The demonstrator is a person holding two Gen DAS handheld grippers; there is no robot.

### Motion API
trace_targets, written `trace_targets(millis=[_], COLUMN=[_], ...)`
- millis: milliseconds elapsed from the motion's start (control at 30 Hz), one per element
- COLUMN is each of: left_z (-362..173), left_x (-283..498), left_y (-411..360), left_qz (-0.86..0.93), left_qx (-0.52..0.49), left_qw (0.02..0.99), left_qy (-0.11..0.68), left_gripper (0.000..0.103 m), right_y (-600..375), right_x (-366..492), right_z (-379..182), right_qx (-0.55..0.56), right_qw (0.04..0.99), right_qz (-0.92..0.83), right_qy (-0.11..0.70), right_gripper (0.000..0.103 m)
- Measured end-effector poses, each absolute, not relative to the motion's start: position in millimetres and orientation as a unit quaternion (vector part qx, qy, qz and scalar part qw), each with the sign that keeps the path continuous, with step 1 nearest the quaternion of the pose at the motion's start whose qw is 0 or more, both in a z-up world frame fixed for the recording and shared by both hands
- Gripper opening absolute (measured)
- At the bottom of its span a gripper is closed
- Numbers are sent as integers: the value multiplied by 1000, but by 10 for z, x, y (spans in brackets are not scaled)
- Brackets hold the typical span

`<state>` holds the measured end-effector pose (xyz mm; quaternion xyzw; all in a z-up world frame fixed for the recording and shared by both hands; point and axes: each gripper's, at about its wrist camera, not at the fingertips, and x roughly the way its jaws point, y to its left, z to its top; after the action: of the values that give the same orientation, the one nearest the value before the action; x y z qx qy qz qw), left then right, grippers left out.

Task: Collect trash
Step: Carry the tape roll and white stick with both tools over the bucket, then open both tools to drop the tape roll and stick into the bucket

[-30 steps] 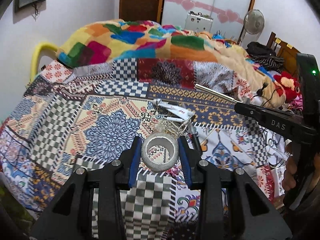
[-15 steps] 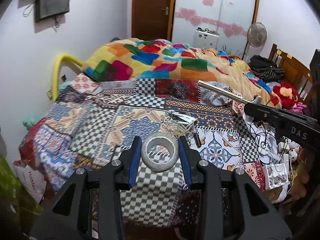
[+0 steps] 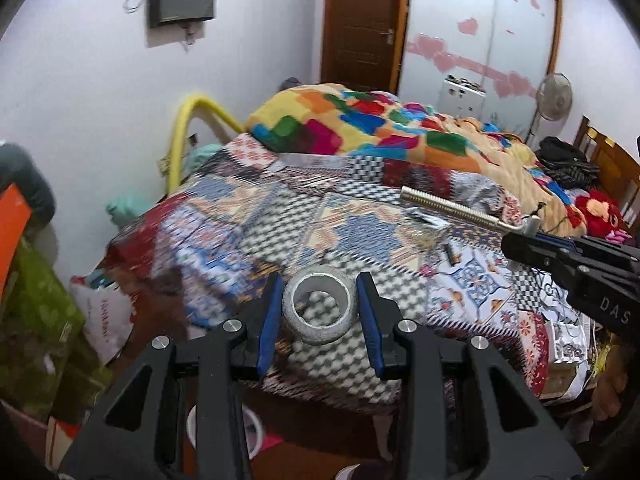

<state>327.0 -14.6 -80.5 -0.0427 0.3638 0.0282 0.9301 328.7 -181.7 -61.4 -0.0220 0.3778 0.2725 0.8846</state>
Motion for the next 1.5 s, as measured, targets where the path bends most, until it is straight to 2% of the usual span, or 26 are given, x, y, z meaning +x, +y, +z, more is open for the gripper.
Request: trace_targets(millis=[433,733,1133,1333,1500], left_z=[-1070,-1634,-2781,-3121,-3207], left_x=[2419,2030,2026,2141,2270], left_y=[940,1570,2051,2052,2073], left_qz=[109,147,163,147,151], left_qx=[-89,-128,-190,-197,-202], left_qw=[916,887,813,793,789], left_qy=[376,419,526,557,560], left_gripper=[37,37,37,37,37], right_y=[-669,86,654,807,926], right_x=[2796,2543,2633,2746,2786], right_z=[-950,-1406,-2373,-2716,-2799], right_qx=[-89,-132,-155,-147,-139], right_qw=[841,802,726,686,669], right_qz=[346,376,364,364,373], right_qy=[407,446,563,613,628], right_gripper=[11,11,11,11,12])
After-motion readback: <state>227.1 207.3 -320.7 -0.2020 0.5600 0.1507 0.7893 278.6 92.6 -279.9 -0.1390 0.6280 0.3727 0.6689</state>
